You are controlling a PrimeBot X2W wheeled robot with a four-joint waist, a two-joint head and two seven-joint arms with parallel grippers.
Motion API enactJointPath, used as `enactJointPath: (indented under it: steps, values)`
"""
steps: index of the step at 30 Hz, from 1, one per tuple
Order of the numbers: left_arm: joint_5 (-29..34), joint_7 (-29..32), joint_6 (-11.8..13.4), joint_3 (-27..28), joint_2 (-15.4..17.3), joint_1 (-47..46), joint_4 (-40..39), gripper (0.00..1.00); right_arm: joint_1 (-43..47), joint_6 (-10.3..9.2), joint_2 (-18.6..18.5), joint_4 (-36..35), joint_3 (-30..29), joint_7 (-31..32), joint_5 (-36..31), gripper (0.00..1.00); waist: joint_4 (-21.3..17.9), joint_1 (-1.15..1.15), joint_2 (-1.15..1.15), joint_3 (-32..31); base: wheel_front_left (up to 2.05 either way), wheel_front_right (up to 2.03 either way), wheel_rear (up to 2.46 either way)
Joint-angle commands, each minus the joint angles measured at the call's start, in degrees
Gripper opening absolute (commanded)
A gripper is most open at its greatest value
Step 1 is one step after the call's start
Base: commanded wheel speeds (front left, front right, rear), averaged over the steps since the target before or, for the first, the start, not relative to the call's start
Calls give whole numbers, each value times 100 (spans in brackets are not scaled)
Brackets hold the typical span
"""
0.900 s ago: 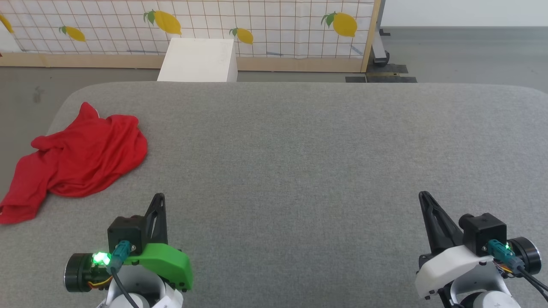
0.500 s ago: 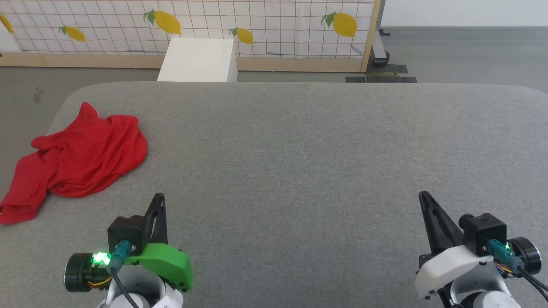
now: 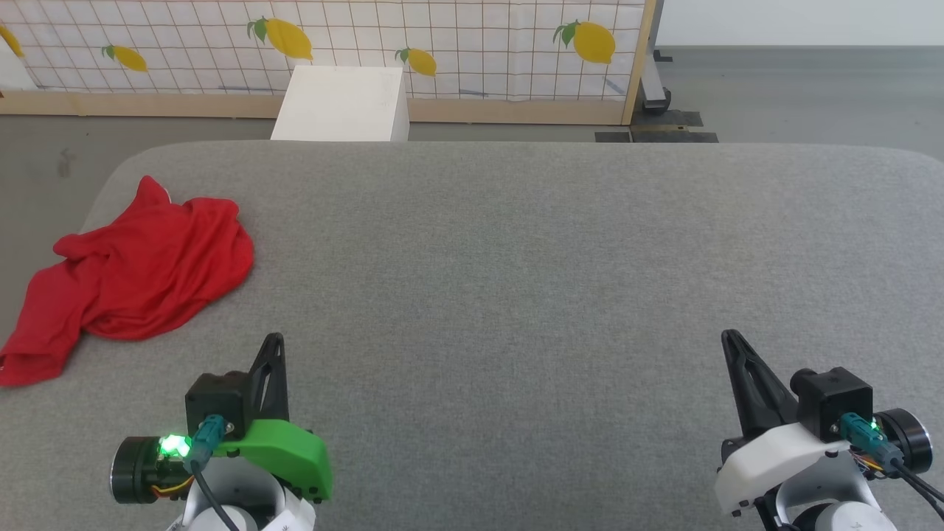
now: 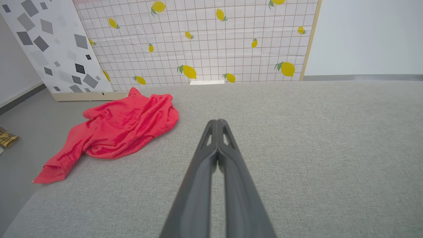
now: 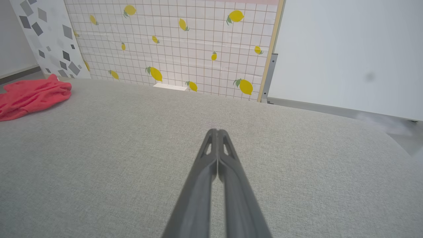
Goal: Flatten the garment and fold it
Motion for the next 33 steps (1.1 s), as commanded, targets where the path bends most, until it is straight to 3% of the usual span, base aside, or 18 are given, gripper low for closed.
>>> enactJointPath:
  steps: [1, 2, 3, 20, 33]
  values:
    - [74, 8, 37, 18, -17, 75, -16, 0, -107, -10, 13, -29, 12, 1, -37, 0, 0, 0, 0, 0, 0, 0, 0]
    - [74, 8, 37, 18, -17, 75, -16, 0, -107, -10, 13, -29, 12, 1, -37, 0, 0, 0, 0, 0, 0, 0, 0]
    - [-5, 0, -1, -5, 0, -1, 1, 100, 1, 0, -1, 1, -1, 0, 1, 100, 0, 0, 0, 0, 0, 0, 0]
    - [-156, -159, 70, -162, -1, -78, 129, 100, -12, -1, -1, 44, 14, -146, 8, 100, 72, 0, 0, 5, 0, 0, 0]
    - [-277, -316, 157, -254, 24, -122, 247, 100, -26, -2, 1, 89, 33, -297, 9, 100, 474, 0, 0, -9, 0, 0, 0]
